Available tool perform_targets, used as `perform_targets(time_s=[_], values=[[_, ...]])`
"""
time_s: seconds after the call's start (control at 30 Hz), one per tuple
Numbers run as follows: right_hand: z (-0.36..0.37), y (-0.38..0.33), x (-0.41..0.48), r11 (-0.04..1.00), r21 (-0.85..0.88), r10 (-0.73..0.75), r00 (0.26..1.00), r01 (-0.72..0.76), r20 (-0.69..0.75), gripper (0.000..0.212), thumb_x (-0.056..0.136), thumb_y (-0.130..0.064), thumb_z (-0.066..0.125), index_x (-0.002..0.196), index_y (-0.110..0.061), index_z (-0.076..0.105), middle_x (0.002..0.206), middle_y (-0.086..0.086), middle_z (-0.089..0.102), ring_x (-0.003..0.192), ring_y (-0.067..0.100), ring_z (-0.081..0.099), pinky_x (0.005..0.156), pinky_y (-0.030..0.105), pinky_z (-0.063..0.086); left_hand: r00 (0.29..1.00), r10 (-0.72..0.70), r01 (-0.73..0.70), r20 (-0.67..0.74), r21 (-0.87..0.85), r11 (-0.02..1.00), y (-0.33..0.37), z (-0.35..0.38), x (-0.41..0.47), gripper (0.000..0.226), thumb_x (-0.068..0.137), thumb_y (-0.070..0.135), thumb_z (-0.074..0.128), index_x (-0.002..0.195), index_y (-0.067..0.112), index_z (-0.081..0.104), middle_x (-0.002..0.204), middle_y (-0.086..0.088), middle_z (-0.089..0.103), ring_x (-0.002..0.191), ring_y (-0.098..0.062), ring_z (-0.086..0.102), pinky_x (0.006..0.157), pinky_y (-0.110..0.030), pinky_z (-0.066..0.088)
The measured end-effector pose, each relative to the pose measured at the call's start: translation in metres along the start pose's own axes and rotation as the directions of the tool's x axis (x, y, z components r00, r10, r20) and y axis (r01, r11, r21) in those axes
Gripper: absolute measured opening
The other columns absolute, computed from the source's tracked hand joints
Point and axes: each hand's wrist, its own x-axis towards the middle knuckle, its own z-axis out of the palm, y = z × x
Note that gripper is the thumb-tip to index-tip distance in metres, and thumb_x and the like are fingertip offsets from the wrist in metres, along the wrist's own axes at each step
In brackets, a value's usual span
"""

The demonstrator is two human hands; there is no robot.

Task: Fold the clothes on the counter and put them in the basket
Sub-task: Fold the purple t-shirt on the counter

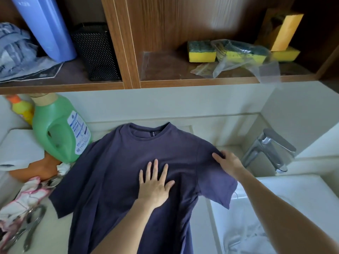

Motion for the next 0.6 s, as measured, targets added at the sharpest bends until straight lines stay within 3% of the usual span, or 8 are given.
perform_targets(time_s=[0.07, 0.17, 0.27, 0.33, 0.47, 0.53, 0.57, 0.6], values=[[-0.017, -0.004, 0.009, 0.996, -0.093, -0.012, 1.0, 0.012, 0.006, 0.037, 0.096, -0.045, 0.057, 0.077, -0.013, 0.051, 0.068, 0.001, 0.053, 0.077, 0.028, 0.054, 0.062, 0.034, 0.032, 0.994, -0.015, 0.015, 0.111, -0.001, 1.0, 0.006, -0.015, 0.001, 0.083, 0.084, 0.079, 0.0, 0.155, 0.038, -0.014, 0.161, -0.004, -0.031, 0.149, -0.028, -0.026, 0.12, -0.055, -0.009], [-0.037, -0.014, 0.018, 0.98, -0.195, -0.049, 0.998, 0.043, -0.025, 0.036, 0.094, -0.05, 0.057, 0.094, -0.015, 0.051, 0.081, 0.006, 0.058, 0.084, 0.031, 0.056, 0.071, 0.034, 0.038, 0.969, 0.058, -0.049, 0.242, -0.046, 0.998, 0.013, -0.035, 0.0, 0.089, 0.089, 0.073, 0.042, 0.156, 0.041, -0.007, 0.161, -0.002, -0.03, 0.15, -0.029, -0.023, 0.121, -0.054, -0.002], [-0.058, -0.027, 0.019, 0.973, -0.232, -0.049, 0.992, 0.021, -0.117, 0.034, 0.094, -0.05, 0.057, 0.099, -0.017, 0.049, 0.089, 0.01, 0.06, 0.083, 0.031, 0.055, 0.074, 0.037, 0.044, 0.975, 0.099, -0.078, 0.197, -0.113, 0.991, 0.015, -0.039, -0.004, 0.088, 0.088, 0.068, 0.051, 0.156, 0.041, 0.003, 0.166, -0.001, -0.016, 0.152, -0.025, -0.012, 0.12, -0.053, 0.004], [-0.071, -0.032, 0.023, 0.984, -0.177, -0.036, 0.988, 0.009, -0.149, 0.034, 0.091, -0.048, 0.064, 0.1, -0.018, 0.05, 0.095, 0.01, 0.063, 0.086, 0.03, 0.056, 0.077, 0.036, 0.046, 0.984, 0.007, 0.008, 0.18, -0.086, 0.996, 0.008, -0.034, -0.01, 0.093, 0.086, 0.074, 0.045, 0.156, 0.042, -0.006, 0.163, -0.001, -0.027, 0.151, -0.026, -0.02, 0.119, -0.056, -0.004], [-0.08, -0.065, 0.017, 0.989, 0.062, -0.131, 0.991, 0.131, -0.002, 0.03, 0.084, -0.03, 0.077, 0.103, -0.017, 0.059, 0.104, 0.009, 0.066, 0.087, 0.023, 0.059, 0.072, 0.03, 0.045, 0.971, -0.015, 0.038, 0.237, -0.093, 0.995, -0.003, -0.021, -0.022, 0.095, 0.085, 0.079, 0.04, 0.152, 0.045, -0.018, 0.154, -0.001, -0.043, 0.144, -0.028, -0.036, 0.118, -0.058, -0.013], [-0.068, -0.102, 0.001, 0.944, 0.266, -0.217, 0.974, 0.193, 0.063, 0.025, 0.082, -0.024, 0.079, 0.099, -0.022, 0.062, 0.1, 0.008, 0.071, 0.082, 0.02, 0.062, 0.066, 0.026, 0.049, 0.968, 0.02, 0.03, 0.251, -0.193, 0.981, -0.01, -0.03, -0.015, 0.093, 0.083, 0.073, 0.05, 0.153, 0.05, -0.007, 0.159, 0.004, -0.034, 0.147, -0.027, -0.03, 0.119, -0.055, -0.007], [-0.059, -0.122, -0.009, 0.917, 0.335, -0.274, 0.952, 0.215, 0.138, 0.024, 0.082, -0.024, 0.079, 0.1, -0.026, 0.063, 0.1, 0.004, 0.071, 0.084, 0.018, 0.063, 0.066, 0.023, 0.049, 0.97, 0.018, 0.06, 0.241, -0.312, 0.948, -0.013, -0.038, -0.012, 0.085, 0.084, 0.069, 0.054, 0.152, 0.053, 0.005, 0.164, 0.005, -0.02, 0.151, -0.026, -0.018, 0.12, -0.053, 0.0], [-0.049, -0.141, -0.02, 0.885, 0.416, -0.336, 0.904, 0.207, 0.265, 0.025, 0.084, -0.027, 0.077, 0.105, -0.031, 0.064, 0.103, -0.001, 0.07, 0.089, 0.016, 0.063, 0.07, 0.022, 0.049, 0.973, 0.006, 0.117, 0.229, -0.52, 0.846, -0.019, -0.047, -0.006, 0.072, 0.087, 0.066, 0.053, 0.149, 0.053, 0.019, 0.165, 0.003, 0.001, 0.153, -0.027, 0.0, 0.12, -0.051, 0.013]])
